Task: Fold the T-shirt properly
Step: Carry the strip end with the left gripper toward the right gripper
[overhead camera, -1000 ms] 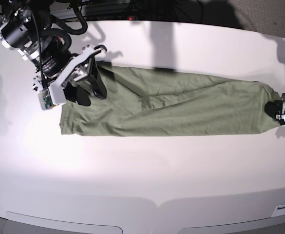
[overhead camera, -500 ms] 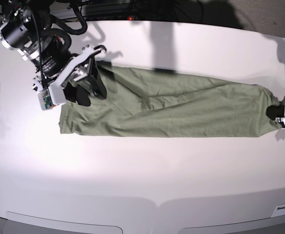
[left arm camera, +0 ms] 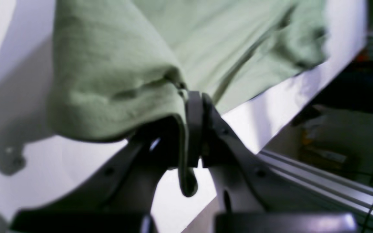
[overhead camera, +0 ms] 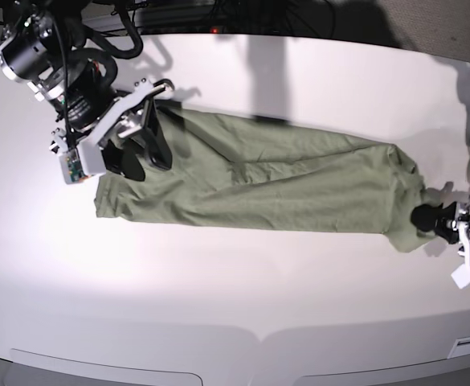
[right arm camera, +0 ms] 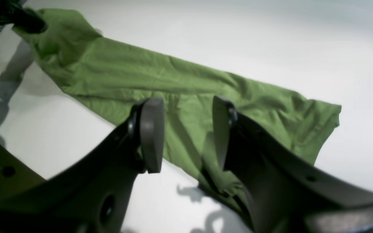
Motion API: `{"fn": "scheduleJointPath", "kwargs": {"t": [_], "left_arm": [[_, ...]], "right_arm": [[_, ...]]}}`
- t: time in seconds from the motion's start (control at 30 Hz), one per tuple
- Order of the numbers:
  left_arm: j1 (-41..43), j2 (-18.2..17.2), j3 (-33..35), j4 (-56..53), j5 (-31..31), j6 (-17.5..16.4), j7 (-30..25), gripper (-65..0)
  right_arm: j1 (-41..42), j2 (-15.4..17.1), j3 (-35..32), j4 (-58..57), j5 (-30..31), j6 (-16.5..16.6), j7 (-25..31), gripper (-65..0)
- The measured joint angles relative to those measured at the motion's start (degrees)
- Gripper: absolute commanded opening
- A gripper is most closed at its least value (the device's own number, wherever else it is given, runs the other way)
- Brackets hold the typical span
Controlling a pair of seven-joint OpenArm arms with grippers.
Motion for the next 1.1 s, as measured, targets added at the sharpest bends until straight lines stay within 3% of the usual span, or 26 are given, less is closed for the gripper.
{"fn": "scheduleJointPath", "kwargs": {"t": [0.2,0.73,1.1], "left_arm": [[1.0,3.2,0.0,0.1,0.2,0.0,0.0,-65.0],[5.3,19.0,0.0,0.1,0.2,0.0,0.2,-65.0],[7.8,24.1,0.0,0.1,0.3,0.0,0.1,-65.0]], "right_arm": [[2.8,-1.2,0.0,0.0,-5.2,-0.7,0.0,-39.7],[3.3,-1.2,0.0,0.0,-5.4,-0.7,0.0,-39.7],[3.3,-1.2,0.0,0.0,-5.4,-0.7,0.0,-39.7]]}}
